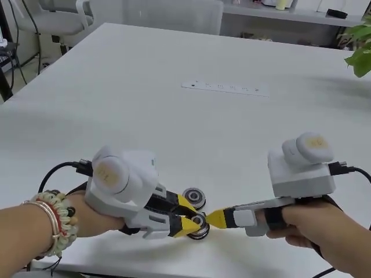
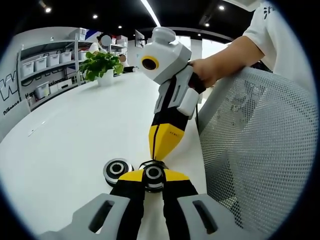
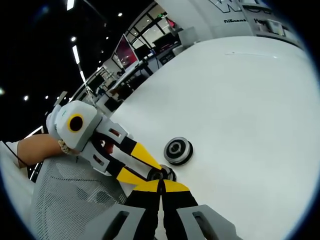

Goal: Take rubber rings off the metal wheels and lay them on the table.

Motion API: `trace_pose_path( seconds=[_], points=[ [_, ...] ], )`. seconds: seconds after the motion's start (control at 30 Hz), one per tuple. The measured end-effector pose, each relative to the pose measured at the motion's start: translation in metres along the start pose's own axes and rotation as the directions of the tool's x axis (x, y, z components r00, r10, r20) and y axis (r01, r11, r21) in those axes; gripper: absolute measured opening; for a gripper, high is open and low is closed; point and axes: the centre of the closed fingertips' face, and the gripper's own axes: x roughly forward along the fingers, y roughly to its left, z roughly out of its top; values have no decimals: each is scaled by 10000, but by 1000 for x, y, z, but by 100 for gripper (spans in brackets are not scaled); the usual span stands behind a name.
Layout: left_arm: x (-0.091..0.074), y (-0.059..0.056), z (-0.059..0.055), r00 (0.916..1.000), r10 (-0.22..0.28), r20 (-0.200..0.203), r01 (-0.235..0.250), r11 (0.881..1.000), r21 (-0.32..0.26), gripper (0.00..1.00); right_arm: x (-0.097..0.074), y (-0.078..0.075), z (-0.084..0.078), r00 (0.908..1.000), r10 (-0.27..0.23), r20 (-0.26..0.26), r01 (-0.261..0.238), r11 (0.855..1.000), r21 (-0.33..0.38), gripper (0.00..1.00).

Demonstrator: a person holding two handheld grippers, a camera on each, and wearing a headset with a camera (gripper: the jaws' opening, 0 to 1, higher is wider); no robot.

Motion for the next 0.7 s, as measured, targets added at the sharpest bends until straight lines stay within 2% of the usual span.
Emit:
trace_pose_path(
  seconds=[0.2,0.23,0.27,0.3,0.37,0.4,0.43,0.7],
  points=[
    [0,0,0,10000,13,2,-13,10000,6,7,2,7,2,9997,240,71,-239,9996,-134,0],
    [0,0,0,10000,19,3,-19,10000,7,7,2,9,6,9995,213,253,-201,9986,-480,0],
    [0,0,0,10000,23,0,-23,10000,5,7,2,14,15,9965,405,726,-363,9977,-576,0],
    [0,0,0,10000,29,0,-29,10000,9,7,0,16,17,9957,460,804,-423,9980,-467,0],
    [0,0,0,10000,43,0,-43,10000,-9,7,0,14,16,9974,331,647,-302,9985,-458,0],
    [0,0,0,10000,41,-1,-41,10000,-5,7,1,6,11,9989,-69,458,102,9974,-719,0],
    [0,0,0,10000,43,3,-43,10000,-13,7,2,2,6,9995,-210,223,224,9977,-645,0],
    [1,-2,1,10000,-2,-32,2,10000,-89,8,3,2,4,9997,-177,164,186,9982,-566,0]
  ],
)
